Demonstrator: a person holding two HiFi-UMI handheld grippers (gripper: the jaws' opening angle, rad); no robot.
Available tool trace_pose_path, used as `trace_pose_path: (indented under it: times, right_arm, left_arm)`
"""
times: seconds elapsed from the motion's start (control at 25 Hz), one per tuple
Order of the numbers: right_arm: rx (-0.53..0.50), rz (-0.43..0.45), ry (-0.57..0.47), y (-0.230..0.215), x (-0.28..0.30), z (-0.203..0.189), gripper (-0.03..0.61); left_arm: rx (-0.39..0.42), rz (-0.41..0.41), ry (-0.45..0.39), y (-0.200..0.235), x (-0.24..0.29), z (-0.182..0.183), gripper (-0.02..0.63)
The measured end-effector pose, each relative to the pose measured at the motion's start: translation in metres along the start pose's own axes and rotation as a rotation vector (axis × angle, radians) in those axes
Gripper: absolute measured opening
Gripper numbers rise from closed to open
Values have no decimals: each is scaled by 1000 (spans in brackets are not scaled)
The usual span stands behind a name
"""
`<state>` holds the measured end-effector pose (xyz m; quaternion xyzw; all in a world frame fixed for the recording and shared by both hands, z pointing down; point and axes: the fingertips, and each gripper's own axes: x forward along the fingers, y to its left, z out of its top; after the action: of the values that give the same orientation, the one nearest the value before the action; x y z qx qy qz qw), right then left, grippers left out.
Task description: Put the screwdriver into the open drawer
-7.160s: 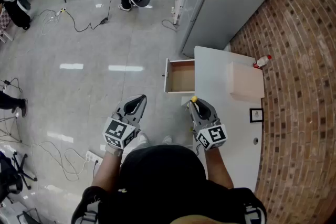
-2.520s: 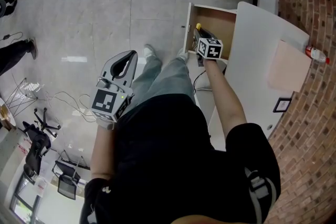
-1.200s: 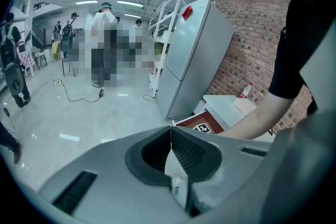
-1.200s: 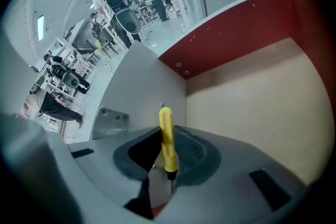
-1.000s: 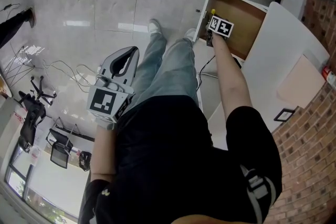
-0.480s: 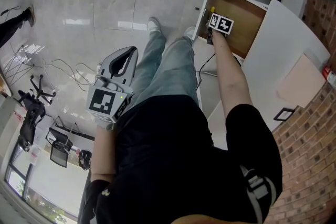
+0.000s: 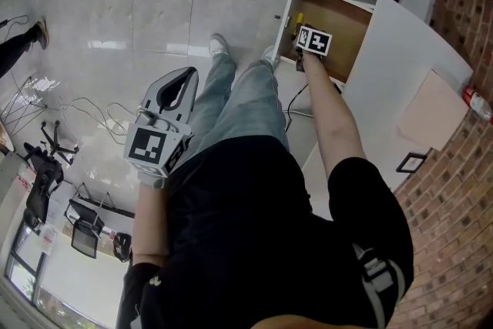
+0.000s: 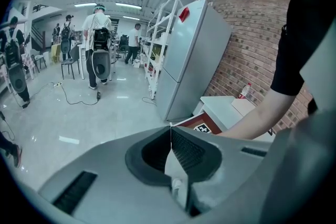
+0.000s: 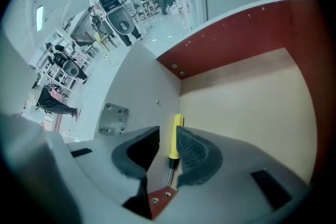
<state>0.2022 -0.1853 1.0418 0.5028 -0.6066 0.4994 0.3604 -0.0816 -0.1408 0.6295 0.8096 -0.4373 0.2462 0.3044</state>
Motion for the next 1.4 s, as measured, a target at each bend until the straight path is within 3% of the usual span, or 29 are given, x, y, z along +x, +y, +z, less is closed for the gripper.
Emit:
trace_pose_path:
  times: [0.36,0.72,0.92,1.16,1.4]
  right_arm:
    - [-152,61,-151,38,-69,41,14]
    - [-339,72,-237,74,-159,65,11]
    - [-428,137,-367,114,-236,87,11]
    - [-441,212,-492,152,-326,112,11]
    - [-440,231,-625,175,-410,133,11]
  left_arm:
    - [57,-35,-82,-17,-3,30,5]
    - [83,-68,-148,-34,-13,53,5]
    - [93,-78,-198,-40,-24,70,5]
    - [59,-106,-284,-47,-38,102,5]
    - [105,-154,-351,-60,-49,133,5]
